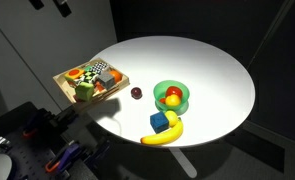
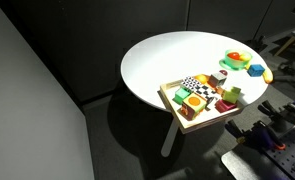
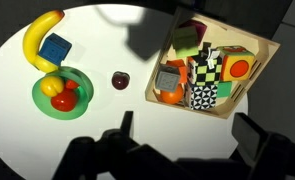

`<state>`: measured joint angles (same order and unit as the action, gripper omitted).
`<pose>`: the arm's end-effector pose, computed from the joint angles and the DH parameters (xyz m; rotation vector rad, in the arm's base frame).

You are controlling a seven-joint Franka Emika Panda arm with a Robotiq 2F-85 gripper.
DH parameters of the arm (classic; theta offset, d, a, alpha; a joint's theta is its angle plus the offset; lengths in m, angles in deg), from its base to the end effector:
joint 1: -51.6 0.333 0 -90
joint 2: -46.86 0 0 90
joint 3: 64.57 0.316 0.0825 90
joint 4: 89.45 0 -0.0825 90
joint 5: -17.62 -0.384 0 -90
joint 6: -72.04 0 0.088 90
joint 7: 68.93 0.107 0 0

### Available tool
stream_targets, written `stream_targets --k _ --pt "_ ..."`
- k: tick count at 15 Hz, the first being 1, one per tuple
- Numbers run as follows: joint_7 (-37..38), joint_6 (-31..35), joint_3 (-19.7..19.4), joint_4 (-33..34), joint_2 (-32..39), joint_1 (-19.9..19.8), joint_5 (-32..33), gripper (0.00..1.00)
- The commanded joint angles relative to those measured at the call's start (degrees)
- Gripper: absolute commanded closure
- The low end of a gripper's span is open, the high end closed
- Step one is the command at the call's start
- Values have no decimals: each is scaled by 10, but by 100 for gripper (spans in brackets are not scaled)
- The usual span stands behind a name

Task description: Place the plastic plum in the bowl

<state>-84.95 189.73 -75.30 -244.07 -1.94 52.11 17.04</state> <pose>0.3135 -0.0577 0.4871 -3.0070 -0.2207 -0.3384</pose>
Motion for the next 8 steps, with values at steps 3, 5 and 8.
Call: stream_targets --k 3,5,8 --pt "60 -3 27 83 95 -10 -4 0" --pt "81 -8 35 110 131 -15 -2 0" --pt "101 -18 42 147 187 -19 0 0"
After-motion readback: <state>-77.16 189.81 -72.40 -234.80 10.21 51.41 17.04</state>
